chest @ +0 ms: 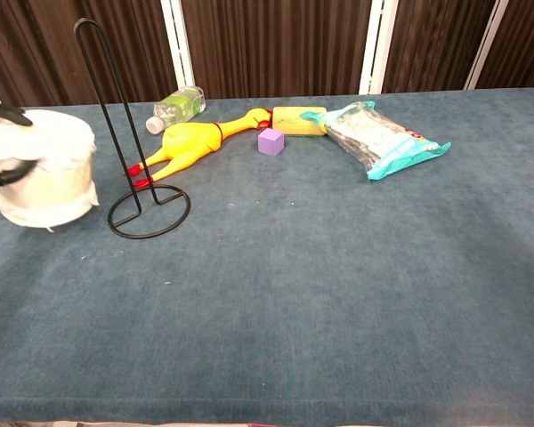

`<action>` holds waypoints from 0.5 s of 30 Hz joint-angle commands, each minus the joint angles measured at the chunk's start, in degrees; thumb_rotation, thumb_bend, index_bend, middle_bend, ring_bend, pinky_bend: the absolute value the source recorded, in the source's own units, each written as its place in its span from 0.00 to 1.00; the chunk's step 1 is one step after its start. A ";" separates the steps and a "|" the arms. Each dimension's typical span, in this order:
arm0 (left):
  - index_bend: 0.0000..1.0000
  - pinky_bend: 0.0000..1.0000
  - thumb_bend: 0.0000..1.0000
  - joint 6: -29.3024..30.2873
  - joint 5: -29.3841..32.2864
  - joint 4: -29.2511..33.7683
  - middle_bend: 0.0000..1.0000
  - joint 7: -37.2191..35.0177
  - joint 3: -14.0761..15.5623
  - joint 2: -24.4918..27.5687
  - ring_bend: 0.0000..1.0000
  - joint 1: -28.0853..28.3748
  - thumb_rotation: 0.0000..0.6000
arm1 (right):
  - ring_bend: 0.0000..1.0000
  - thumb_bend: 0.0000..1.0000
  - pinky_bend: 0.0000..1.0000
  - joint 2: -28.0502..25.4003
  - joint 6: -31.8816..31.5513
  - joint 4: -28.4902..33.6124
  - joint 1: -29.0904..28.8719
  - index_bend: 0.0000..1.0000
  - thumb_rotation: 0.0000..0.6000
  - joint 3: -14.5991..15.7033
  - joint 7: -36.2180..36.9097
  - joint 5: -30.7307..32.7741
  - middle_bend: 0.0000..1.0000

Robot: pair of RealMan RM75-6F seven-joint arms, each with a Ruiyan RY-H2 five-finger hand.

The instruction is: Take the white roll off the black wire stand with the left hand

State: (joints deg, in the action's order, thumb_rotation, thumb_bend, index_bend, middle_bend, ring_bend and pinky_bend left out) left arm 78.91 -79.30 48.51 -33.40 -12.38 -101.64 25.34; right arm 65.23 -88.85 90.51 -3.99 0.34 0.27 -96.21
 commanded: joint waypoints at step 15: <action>0.00 0.02 0.34 2.86 -2.03 15.66 0.00 1.17 1.33 12.17 0.00 -4.52 1.00 | 0.00 0.04 0.00 -0.19 -0.83 0.06 0.36 0.00 1.00 0.14 0.33 -0.46 0.00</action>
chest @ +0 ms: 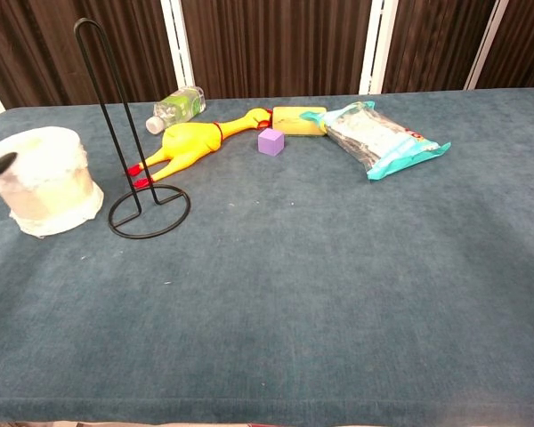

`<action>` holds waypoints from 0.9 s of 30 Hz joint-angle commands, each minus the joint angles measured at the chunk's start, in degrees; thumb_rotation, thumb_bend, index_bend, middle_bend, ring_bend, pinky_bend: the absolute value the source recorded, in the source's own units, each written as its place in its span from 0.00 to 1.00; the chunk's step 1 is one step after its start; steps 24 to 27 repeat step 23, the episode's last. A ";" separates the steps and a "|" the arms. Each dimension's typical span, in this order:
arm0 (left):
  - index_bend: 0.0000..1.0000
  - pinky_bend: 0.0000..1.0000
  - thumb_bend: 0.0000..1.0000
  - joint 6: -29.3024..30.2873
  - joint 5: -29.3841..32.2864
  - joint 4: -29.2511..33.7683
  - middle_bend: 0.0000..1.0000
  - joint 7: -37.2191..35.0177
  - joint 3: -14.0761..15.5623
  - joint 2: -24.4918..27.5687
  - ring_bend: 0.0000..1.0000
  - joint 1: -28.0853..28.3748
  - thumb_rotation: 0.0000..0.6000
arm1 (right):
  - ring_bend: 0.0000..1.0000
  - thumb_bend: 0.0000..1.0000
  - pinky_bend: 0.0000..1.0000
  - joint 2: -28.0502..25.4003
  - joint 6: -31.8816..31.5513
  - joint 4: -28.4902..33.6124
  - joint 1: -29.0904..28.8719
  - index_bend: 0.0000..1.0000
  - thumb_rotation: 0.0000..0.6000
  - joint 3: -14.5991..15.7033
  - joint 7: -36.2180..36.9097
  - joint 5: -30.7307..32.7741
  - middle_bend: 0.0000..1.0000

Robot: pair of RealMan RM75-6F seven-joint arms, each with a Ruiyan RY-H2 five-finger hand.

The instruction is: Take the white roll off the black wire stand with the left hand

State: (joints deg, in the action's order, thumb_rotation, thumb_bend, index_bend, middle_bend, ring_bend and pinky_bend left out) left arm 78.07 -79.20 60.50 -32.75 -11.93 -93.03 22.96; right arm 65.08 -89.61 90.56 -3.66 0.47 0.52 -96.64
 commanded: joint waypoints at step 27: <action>0.00 0.01 0.36 16.02 -16.89 11.17 0.00 27.49 14.69 16.10 0.00 -16.22 1.00 | 0.00 0.04 0.00 0.76 -0.14 0.72 0.40 0.00 1.00 0.80 -2.83 -1.48 0.00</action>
